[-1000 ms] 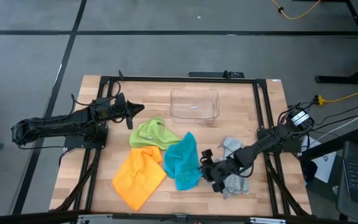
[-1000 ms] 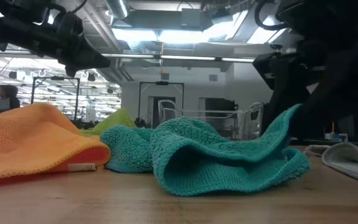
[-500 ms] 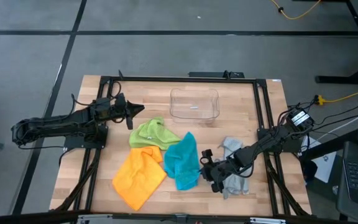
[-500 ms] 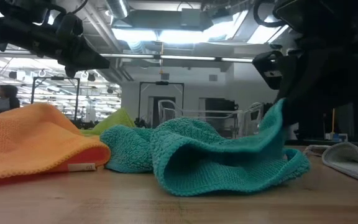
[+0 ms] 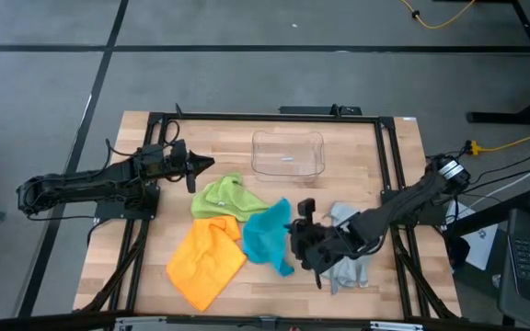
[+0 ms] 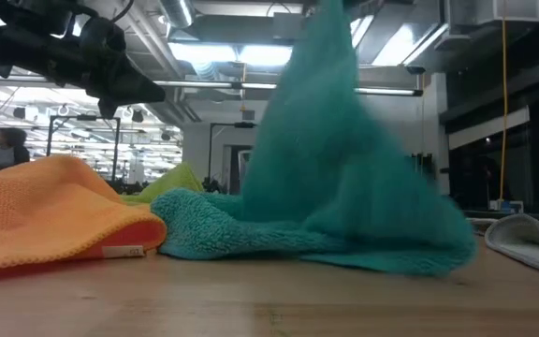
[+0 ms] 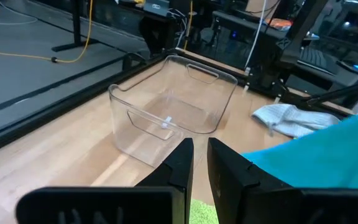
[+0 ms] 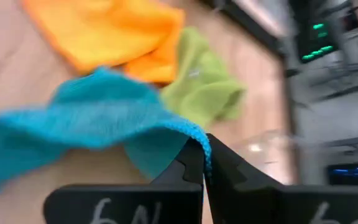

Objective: Fold microfiber towels
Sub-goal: Fold the blue towel

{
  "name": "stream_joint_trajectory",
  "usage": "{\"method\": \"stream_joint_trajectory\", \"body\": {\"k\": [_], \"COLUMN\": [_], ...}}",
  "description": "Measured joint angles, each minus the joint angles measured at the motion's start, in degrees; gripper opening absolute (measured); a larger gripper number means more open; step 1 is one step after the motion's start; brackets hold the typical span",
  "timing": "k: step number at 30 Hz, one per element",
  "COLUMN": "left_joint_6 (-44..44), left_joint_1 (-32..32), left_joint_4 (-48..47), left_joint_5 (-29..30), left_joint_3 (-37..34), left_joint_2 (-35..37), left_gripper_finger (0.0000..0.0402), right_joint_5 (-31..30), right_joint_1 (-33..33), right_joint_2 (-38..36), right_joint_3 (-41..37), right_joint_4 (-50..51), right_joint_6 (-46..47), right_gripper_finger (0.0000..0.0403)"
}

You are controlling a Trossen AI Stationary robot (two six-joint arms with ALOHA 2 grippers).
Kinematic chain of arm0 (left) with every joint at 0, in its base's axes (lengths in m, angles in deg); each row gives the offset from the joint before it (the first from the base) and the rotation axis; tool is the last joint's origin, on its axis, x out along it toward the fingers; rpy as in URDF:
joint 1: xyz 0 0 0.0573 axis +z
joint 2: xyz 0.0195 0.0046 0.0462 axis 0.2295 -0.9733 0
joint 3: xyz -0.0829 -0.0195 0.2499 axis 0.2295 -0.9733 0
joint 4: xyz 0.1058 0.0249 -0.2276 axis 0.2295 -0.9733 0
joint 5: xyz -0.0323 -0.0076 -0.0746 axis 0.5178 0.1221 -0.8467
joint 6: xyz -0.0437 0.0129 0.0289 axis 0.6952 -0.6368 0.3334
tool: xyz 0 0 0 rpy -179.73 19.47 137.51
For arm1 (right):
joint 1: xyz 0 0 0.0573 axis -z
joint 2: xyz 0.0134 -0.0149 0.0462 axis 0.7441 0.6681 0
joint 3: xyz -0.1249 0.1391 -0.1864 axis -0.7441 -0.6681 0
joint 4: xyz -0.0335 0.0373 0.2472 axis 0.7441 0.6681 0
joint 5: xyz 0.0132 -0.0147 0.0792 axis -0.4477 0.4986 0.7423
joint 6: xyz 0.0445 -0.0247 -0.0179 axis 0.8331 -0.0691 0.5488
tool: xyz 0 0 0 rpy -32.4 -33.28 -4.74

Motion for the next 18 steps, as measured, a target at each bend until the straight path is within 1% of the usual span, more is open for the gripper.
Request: {"method": "stream_joint_trajectory", "body": {"k": [2,4,8,10,13,18], "left_joint_6": [0.0,0.9,5.2,6.2,5.8,1.4], "left_joint_1": [0.0,-0.2,-3.1,-5.7,-10.6,-19.2], "left_joint_4": [0.1,1.8,13.3,20.2,28.4,35.9], "left_joint_5": [-0.6,-3.3,-10.3,-12.0,-12.2,-9.4], "left_joint_3": [0.0,0.0,0.0,0.0,0.0,0.0], "left_joint_2": [0.0,0.0,0.0,0.0,-0.1,-3.1], "left_gripper_finger": [0.0039,0.0039,0.0039,0.0039,0.0039,0.0039], "right_joint_5": [-0.6,-0.7,-1.1,-1.6,-2.1,-2.1], "right_joint_1": [0.6,1.2,3.3,4.6,6.9,11.1], "right_joint_2": [0.0,0.0,0.0,0.0,0.0,0.0], "right_joint_3": [5.4,10.2,17.3,19.7,22.4,26.5], "right_joint_4": [3.3,6.8,10.6,12.5,13.3,13.1], "right_joint_6": [-0.1,0.0,-0.1,0.0,-0.1,-0.1], "right_gripper_finger": [0.0002,0.0002,0.0002,0.0002,0.0001,0.0001]}}
